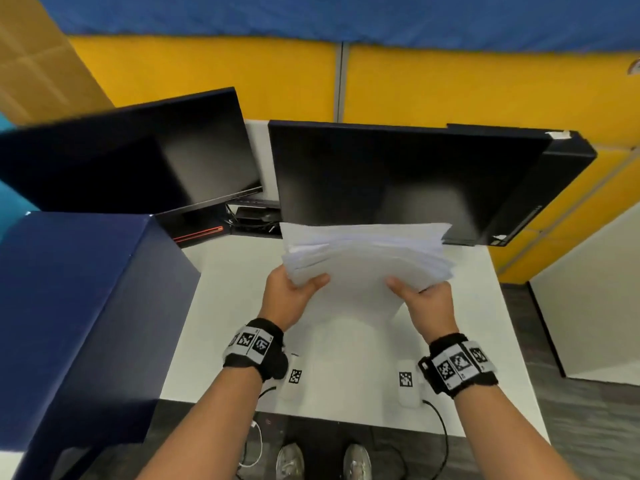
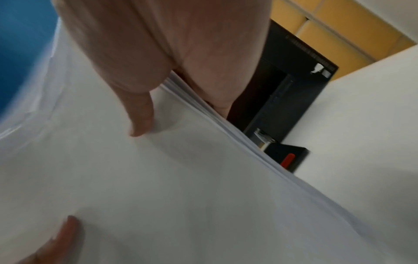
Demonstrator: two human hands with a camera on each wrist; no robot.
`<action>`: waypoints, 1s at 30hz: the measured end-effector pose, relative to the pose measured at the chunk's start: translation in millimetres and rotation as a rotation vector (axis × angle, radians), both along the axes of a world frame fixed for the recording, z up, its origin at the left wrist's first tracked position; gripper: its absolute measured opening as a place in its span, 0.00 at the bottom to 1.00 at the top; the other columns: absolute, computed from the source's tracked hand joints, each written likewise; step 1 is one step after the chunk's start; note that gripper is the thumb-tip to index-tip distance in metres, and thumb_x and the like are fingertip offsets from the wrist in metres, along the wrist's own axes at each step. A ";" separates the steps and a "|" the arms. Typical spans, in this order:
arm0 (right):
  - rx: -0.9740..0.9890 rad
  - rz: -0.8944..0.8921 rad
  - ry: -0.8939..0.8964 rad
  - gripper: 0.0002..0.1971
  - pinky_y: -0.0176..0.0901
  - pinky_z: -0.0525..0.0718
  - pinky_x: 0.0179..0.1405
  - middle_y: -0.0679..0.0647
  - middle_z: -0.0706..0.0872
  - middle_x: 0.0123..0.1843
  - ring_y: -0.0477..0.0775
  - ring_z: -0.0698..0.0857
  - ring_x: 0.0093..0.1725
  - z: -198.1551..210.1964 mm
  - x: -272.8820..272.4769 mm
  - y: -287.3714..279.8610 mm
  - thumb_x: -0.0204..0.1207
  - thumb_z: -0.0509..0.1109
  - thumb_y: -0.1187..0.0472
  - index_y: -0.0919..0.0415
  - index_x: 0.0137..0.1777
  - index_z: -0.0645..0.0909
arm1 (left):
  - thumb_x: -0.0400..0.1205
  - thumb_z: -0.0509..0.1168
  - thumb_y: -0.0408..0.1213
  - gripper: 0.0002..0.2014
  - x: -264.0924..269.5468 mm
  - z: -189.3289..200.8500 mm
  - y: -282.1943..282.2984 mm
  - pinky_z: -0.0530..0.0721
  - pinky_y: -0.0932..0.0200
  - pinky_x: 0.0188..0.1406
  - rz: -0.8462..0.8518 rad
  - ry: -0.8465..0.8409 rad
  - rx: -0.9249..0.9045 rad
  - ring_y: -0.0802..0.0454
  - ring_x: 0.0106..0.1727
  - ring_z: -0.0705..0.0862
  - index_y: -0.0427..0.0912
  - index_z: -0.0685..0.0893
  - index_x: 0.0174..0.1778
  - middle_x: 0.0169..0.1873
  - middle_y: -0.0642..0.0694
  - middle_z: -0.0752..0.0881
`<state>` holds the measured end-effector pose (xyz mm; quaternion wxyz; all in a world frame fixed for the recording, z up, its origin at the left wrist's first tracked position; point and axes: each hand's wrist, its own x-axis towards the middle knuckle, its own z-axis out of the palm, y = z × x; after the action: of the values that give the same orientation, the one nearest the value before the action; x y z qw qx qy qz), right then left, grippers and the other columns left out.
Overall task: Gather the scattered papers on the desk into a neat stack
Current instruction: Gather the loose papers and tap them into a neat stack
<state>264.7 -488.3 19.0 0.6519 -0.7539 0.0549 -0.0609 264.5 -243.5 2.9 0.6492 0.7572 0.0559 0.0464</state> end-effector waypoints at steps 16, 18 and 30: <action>-0.017 0.116 0.073 0.25 0.39 0.87 0.57 0.48 0.91 0.57 0.44 0.90 0.55 -7.9 -2.5 -14.5 0.63 0.84 0.65 0.57 0.61 0.85 | 0.69 0.84 0.33 0.26 -3.8 -4.5 6.7 0.88 0.59 0.61 -0.053 0.043 -0.004 0.56 0.60 0.90 0.46 0.88 0.63 0.56 0.54 0.92; -0.009 0.093 0.117 0.20 0.44 0.88 0.55 0.46 0.93 0.51 0.41 0.91 0.52 -15.8 -4.6 -9.1 0.65 0.84 0.65 0.50 0.55 0.87 | 0.73 0.82 0.33 0.21 -6.2 -7.9 5.0 0.86 0.54 0.66 -0.055 0.036 0.025 0.58 0.61 0.89 0.47 0.89 0.62 0.58 0.54 0.92; 0.071 0.036 0.021 0.18 0.35 0.86 0.51 0.45 0.89 0.55 0.41 0.89 0.54 -1.4 -5.3 3.6 0.67 0.82 0.57 0.49 0.57 0.85 | 0.67 0.85 0.42 0.35 -6.9 11.1 -7.2 0.87 0.66 0.54 0.058 -0.057 -0.043 0.65 0.57 0.87 0.47 0.79 0.70 0.57 0.56 0.86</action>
<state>259.4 -484.7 17.6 0.6787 -0.7316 0.0505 -0.0392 257.6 -250.7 14.0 0.6649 0.7396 0.0603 0.0853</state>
